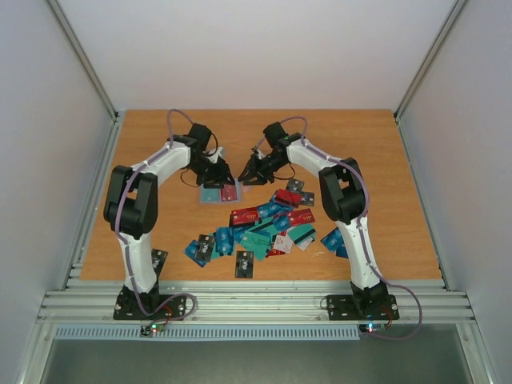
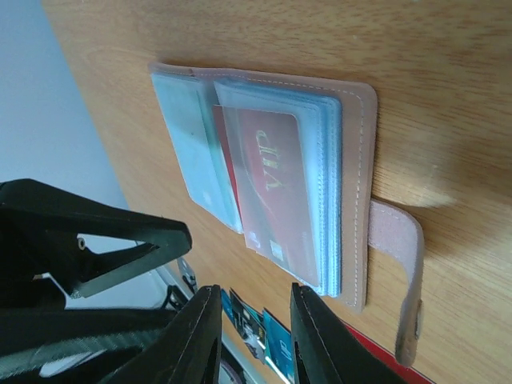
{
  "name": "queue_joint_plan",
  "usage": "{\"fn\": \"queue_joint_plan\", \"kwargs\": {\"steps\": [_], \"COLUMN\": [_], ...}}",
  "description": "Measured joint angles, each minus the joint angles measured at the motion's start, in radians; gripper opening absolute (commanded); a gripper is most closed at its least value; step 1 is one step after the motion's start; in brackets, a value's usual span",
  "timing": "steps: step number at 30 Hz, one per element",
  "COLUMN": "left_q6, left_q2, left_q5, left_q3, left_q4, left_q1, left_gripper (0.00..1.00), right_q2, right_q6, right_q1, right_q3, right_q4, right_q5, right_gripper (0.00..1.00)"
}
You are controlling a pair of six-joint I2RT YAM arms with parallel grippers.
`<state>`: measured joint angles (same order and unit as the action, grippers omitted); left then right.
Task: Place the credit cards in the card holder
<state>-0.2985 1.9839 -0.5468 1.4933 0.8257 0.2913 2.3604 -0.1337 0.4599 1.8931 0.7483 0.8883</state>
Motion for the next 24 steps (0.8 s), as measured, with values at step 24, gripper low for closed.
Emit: {"fn": "queue_joint_plan", "kwargs": {"steps": [24], "left_q6": [0.004], "left_q2": [0.043], "left_q5": [0.108], "left_q3": [-0.005], "left_q4": [-0.057], "left_q1": [-0.002], "left_gripper": [0.19], "right_q2": [-0.006], "right_q6": [-0.002], "right_q1": [0.0], "right_q3": [0.01], "right_q4": [0.006], "right_q5": [-0.013], "right_gripper": [0.25]}}
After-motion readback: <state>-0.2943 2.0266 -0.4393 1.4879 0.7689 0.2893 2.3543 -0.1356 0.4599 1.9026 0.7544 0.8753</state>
